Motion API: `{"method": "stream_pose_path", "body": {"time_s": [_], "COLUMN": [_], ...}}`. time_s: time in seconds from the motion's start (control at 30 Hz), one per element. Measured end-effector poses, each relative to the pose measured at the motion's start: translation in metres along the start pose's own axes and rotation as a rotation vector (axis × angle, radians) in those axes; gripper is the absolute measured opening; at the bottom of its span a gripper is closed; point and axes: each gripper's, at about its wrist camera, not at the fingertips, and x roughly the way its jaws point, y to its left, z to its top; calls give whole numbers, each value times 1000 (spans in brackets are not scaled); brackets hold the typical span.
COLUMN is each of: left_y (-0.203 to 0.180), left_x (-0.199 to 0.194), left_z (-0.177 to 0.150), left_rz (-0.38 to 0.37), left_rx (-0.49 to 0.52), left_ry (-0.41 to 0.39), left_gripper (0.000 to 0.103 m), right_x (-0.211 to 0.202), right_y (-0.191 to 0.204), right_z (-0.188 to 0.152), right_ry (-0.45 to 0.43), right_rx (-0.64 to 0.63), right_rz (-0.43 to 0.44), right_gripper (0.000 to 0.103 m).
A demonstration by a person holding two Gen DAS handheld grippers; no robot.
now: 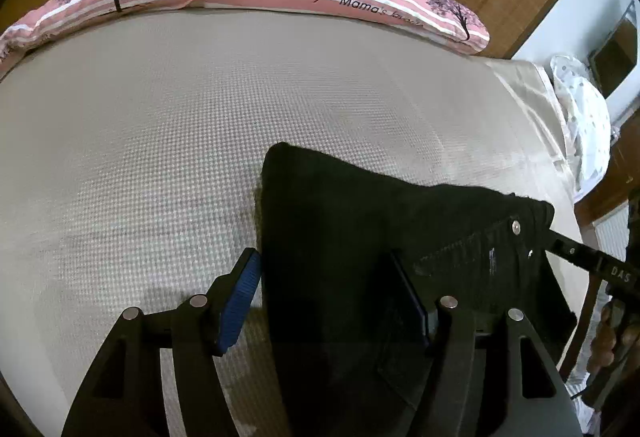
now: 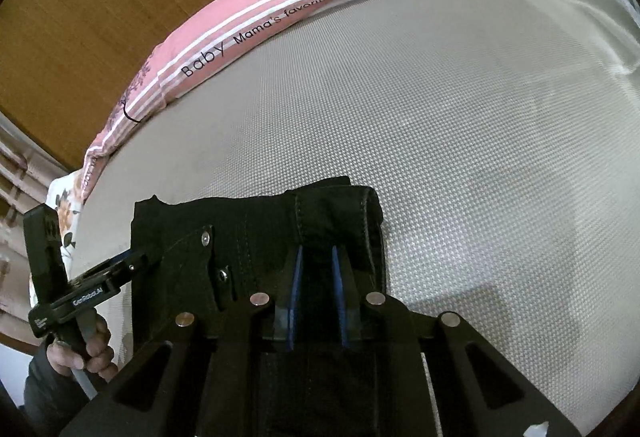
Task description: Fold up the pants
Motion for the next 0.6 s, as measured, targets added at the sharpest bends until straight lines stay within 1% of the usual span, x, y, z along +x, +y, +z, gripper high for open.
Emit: {"method": "stream_pose_path", "body": {"time_s": [0.1,0.23,0.43,0.6], "left_y": [-3,-3,-8,-14], "left_x": [-4,-13,-27,-32], "left_z": [-7,-23,-47,-66], "left_rz": [26,37,68,102], "left_rx": [7,-12,-3,15], "left_ry": [-2,-2,-9,-5], "left_gripper": [66,66,66,66], "right_x": [-1,-4,-13,-23], "right_y": [-2,-2,2,1], "right_z": [-2,-12,-34,-50], "right_ry": [5,15,15,9], "right_rx": [10,5,-18,-6], "right_rz": [4,1,-17,-10], "right_gripper": [13,14,15,15]}}
